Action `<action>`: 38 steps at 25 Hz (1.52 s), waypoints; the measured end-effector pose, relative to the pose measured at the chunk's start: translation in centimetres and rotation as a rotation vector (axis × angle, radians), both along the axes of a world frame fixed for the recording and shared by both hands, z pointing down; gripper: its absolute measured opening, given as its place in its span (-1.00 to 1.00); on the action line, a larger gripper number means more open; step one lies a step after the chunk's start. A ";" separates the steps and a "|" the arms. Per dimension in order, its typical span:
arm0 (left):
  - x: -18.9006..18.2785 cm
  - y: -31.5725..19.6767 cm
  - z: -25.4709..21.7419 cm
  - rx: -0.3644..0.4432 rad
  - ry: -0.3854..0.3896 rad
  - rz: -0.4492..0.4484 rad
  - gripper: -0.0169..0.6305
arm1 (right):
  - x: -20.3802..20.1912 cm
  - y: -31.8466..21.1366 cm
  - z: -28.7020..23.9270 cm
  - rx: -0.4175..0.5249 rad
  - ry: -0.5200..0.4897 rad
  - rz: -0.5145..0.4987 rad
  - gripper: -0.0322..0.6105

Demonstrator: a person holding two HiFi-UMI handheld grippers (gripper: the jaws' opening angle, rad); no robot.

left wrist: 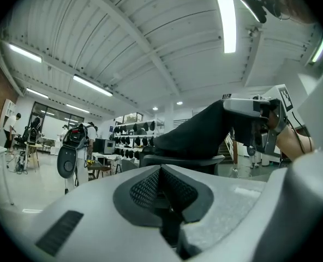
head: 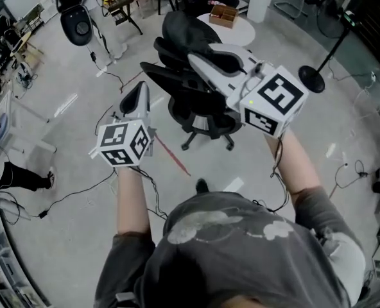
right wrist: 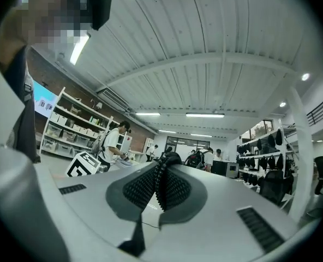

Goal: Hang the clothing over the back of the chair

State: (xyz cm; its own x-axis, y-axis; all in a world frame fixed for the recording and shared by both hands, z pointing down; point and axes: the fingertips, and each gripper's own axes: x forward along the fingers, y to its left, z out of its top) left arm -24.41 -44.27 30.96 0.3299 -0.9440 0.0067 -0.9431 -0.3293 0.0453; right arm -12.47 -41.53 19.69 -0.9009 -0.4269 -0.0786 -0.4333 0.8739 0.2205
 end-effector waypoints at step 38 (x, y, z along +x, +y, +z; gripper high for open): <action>0.3 23.9 4.1 -0.098 -0.021 0.013 -0.94 | -5.7 25.4 8.8 -0.056 0.110 -0.065 -0.90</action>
State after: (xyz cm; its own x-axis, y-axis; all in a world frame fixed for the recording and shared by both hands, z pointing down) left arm -24.06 -20.39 35.06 0.3412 -0.9340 0.1063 -0.9398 -0.3367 0.0584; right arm -18.16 -16.16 28.50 -0.9286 -0.3683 0.0444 -0.3514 0.9116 0.2134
